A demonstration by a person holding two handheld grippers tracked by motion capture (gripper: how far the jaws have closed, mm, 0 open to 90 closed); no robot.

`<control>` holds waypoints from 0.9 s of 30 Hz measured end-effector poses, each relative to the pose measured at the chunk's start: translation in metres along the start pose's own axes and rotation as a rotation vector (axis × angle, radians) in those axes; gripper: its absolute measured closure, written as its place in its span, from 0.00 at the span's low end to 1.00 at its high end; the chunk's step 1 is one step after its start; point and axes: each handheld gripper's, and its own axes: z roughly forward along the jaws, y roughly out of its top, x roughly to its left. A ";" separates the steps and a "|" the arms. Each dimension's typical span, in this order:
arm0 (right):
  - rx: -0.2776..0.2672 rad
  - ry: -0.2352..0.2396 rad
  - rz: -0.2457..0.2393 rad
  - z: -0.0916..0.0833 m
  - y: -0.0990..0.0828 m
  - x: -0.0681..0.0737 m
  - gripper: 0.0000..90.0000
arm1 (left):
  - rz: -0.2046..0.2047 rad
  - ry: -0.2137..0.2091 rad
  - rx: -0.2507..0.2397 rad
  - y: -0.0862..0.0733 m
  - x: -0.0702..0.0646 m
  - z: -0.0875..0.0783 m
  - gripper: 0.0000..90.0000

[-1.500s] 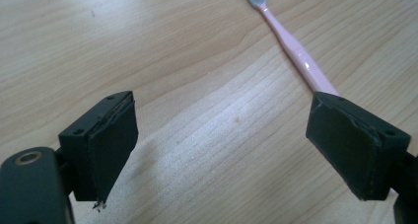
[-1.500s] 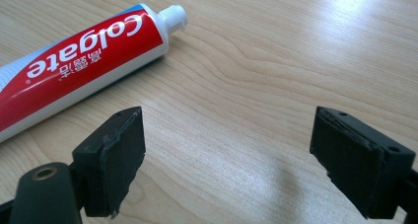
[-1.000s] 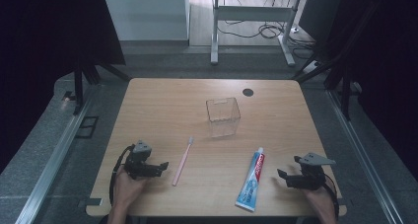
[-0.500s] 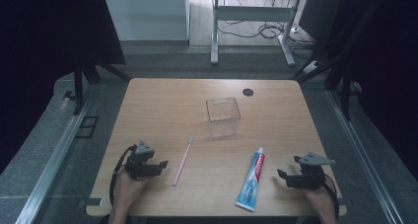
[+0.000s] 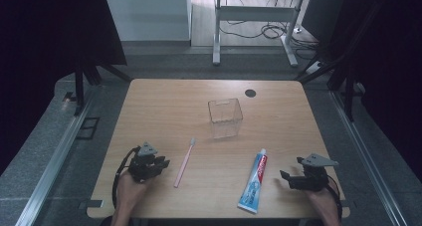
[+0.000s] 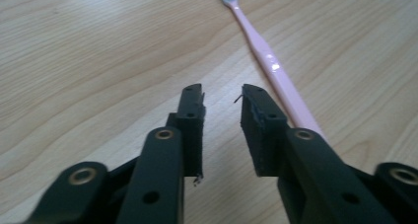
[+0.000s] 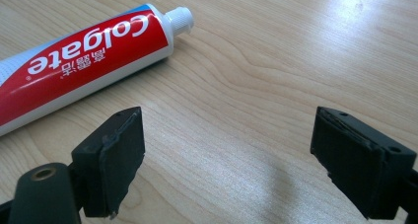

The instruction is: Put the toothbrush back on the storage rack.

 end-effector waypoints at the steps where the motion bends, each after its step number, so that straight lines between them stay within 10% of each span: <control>1: 0.000 0.000 0.000 0.000 0.000 0.000 0.15 | 0.003 -0.001 0.005 0.000 -0.001 0.000 0.83; 8: 0.005 0.002 -0.002 0.001 0.000 0.000 0.15 | 0.022 -0.027 0.013 0.004 -0.009 0.001 0.99; 27: 0.007 0.005 -0.006 0.001 0.001 0.000 0.15 | 0.112 -0.097 0.049 0.013 -0.040 0.014 1.00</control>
